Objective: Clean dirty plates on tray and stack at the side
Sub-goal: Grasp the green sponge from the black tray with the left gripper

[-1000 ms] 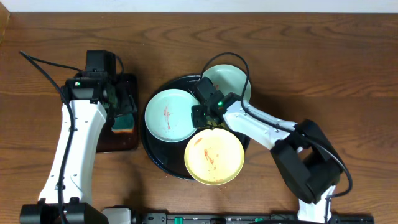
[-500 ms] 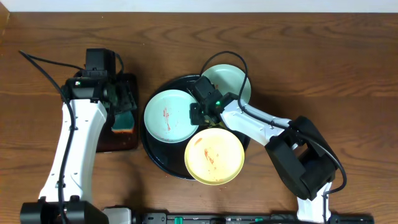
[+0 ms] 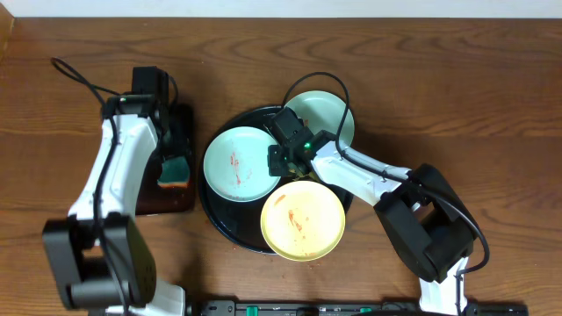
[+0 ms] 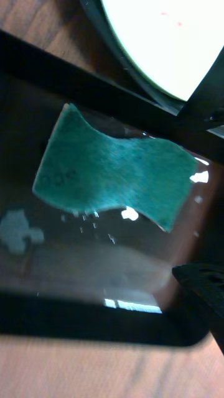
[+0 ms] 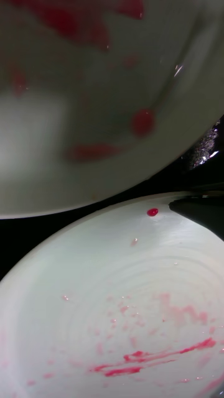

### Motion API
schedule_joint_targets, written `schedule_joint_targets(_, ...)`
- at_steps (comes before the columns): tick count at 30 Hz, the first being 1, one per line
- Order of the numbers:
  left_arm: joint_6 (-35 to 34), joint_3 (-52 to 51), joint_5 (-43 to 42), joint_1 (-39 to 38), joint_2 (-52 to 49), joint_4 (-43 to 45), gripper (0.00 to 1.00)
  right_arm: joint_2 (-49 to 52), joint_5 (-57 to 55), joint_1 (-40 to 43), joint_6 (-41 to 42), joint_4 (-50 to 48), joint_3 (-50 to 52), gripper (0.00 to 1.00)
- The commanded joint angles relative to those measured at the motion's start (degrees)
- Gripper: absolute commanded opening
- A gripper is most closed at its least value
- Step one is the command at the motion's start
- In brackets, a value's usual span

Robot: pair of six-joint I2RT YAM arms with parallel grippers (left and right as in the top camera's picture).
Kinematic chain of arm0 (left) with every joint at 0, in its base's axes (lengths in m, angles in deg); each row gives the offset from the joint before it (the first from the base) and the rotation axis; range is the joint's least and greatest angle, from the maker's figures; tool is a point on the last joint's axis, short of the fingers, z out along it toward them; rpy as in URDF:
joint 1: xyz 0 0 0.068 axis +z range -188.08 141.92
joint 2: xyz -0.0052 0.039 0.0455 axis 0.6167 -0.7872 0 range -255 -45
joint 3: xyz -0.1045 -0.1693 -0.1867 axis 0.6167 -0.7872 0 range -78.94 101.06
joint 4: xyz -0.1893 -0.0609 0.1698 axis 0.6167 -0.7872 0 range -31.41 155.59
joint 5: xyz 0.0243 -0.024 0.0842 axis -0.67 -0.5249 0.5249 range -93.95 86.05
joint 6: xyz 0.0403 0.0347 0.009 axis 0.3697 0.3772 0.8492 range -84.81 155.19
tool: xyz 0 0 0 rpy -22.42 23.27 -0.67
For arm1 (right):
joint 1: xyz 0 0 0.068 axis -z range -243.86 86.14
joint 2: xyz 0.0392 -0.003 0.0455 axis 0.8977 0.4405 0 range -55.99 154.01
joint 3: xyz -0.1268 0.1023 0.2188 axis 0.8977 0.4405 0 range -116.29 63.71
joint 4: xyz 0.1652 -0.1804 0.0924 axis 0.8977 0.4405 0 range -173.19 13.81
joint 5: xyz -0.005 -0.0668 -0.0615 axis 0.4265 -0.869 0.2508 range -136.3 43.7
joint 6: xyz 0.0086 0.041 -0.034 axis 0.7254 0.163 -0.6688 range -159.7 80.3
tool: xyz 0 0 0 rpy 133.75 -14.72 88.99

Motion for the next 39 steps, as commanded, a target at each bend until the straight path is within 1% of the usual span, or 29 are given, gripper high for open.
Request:
schedule_joint_targets(1,2.69,0.37,-3.82,1.42,-4.87,1.18,0.68,1.99,-3.3,-0.57,-1.57,0.9,0.22,0.02)
schedule_joint_targets(5,2.69,0.37,-3.85,3.06,-8.68,2.27,0.65,1.99,-3.3,-0.57,-2.01,0.94,0.22,0.04)
schedule_joint_targets(7,2.8,0.37,-4.5,3.87,-10.12,2.75,0.59,1.99,-3.3,-0.57,-2.01,0.92,0.22,0.05)
schedule_joint_targets(8,3.1,0.37,-5.31,4.17,-10.69,2.93,0.56,1.99,-3.3,-0.57,-1.99,0.9,0.22,0.05)
schedule_joint_targets(12,7.02,0.37,-10.58,4.46,-12.52,3.43,0.52,1.99,-3.3,-0.57,-1.99,0.83,0.22,0.06)
schedule_joint_targets(18,7.06,0.37,-11.8,4.44,-13.9,3.43,0.52,1.99,-3.3,-0.57,-1.99,0.72,0.22,0.07)
schedule_joint_targets(21,7.21,0.39,-11.98,4.46,-13.86,3.48,0.58,1.99,-3.3,-0.57,-1.99,0.7,0.22,0.08)
schedule_joint_targets(25,7.19,0.39,-11.96,4.46,-13.88,3.85,0.58,1.99,-3.3,-0.57,-1.99,0.7,0.22,0.1)
schedule_joint_targets(30,6.69,0.13,-11.93,4.46,-13.94,6.82,0.58,1.99,-3.3,-0.57,-1.99,0.7,0.22,0.1)
schedule_joint_targets(33,6.29,-0.31,-11.93,4.46,-13.97,8.76,0.48,1.99,-3.3,-0.57,-2.01,0.72,0.22,0.1)
schedule_joint_targets(35,6.29,-0.33,-11.93,4.46,-13.97,9.11,0.33,1.99,-3.3,-0.57,-2.01,0.72,0.22,0.1)
schedule_joint_targets(37,6.29,-0.33,-11.93,4.46,-13.97,9.09,0.14,1.99,-3.32,-0.57,-2.01,0.72,0.22,0.1)
schedule_joint_targets(39,6.29,-0.33,-11.96,4.44,-13.97,8.9,0.08,1.99,-3.32,-0.57,-2.01,0.7,0.22,0.1)
